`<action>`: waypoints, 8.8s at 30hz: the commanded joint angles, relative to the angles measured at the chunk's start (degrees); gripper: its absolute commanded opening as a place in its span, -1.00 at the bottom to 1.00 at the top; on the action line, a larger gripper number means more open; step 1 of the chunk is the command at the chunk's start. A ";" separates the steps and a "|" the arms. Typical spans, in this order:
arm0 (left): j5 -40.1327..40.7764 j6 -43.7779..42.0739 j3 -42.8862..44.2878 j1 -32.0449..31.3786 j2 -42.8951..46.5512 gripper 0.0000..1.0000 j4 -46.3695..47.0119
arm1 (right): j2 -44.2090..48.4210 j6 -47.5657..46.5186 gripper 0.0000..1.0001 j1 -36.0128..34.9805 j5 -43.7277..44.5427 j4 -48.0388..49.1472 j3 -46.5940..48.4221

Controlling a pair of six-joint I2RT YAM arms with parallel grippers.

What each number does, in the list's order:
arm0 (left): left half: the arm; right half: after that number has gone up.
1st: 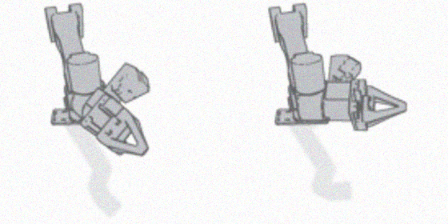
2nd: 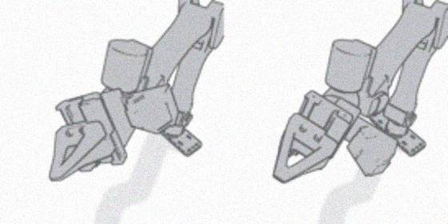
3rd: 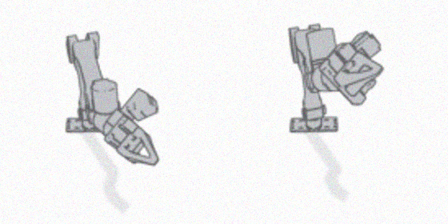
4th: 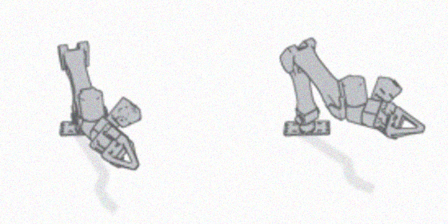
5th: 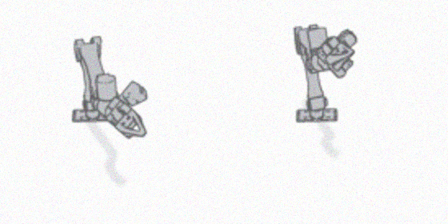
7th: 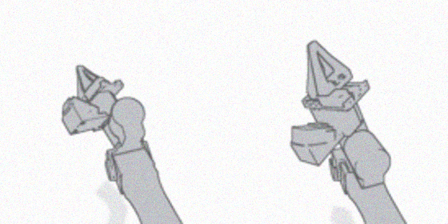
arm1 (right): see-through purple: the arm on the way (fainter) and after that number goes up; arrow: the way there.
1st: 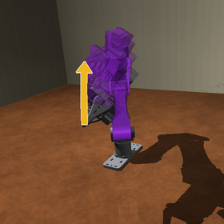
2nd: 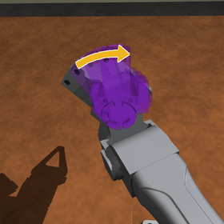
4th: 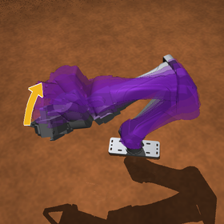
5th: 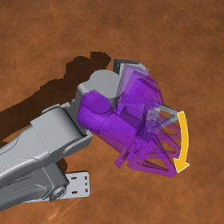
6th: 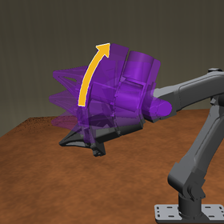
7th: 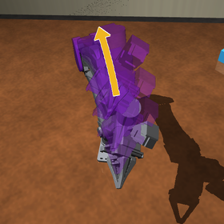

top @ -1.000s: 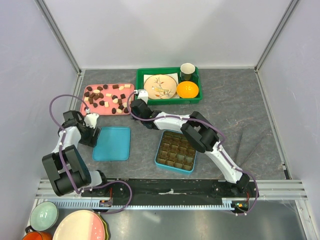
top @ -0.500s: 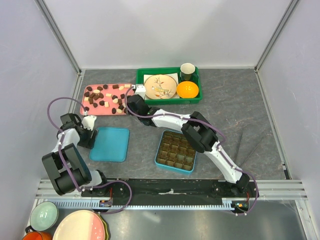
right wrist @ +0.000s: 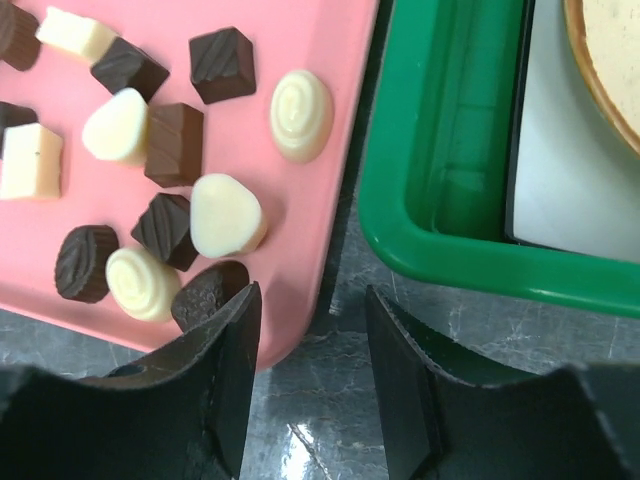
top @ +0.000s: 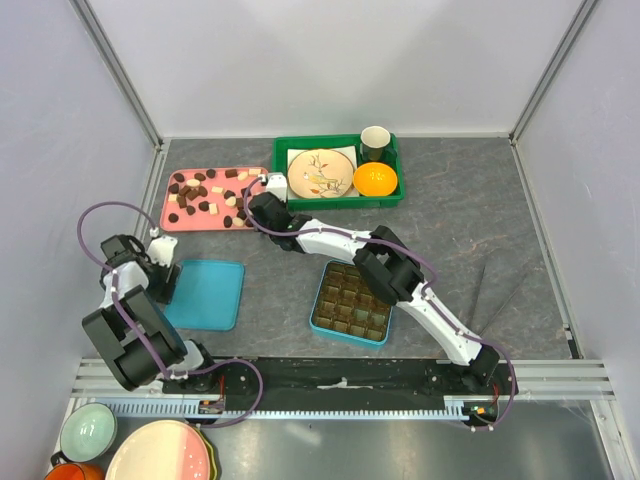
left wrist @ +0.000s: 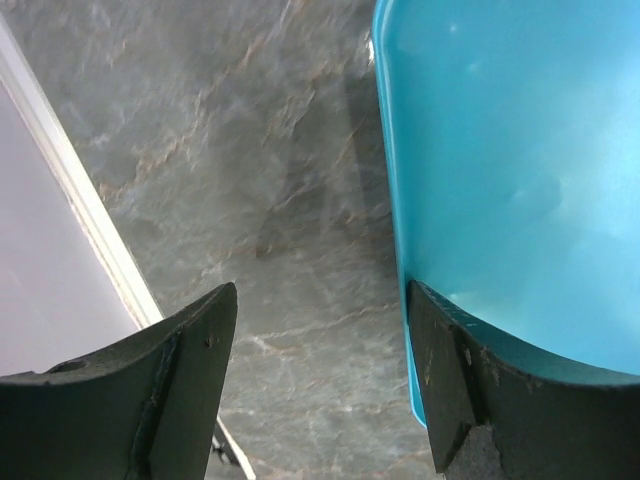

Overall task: Pack the chocolate
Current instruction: Move the box lid to the center of the board, then move the plate to the center of the board, then move the packing box to the center of the board, then move the plate to the center of the board, then move the packing box to the center of the board.

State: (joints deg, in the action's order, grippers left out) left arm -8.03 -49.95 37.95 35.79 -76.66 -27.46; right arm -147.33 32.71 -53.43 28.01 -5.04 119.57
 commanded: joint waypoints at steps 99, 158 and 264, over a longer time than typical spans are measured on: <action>2.83 13.66 24.99 -10.65 -9.02 0.99 -2.61 | 39.12 8.52 0.03 -6.08 3.89 -21.68 -39.77; 9.26 18.84 14.25 -37.72 -16.94 0.95 4.08 | 60.24 13.35 -0.20 3.86 20.17 -29.17 -63.40; 13.83 24.47 20.50 -53.81 0.98 0.99 -8.57 | 95.99 18.89 -0.10 13.44 -5.41 -50.15 -76.50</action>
State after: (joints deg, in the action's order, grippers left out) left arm 5.91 -26.11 59.31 -17.87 -77.91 -32.80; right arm -57.87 50.02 -39.13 28.77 -50.74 43.90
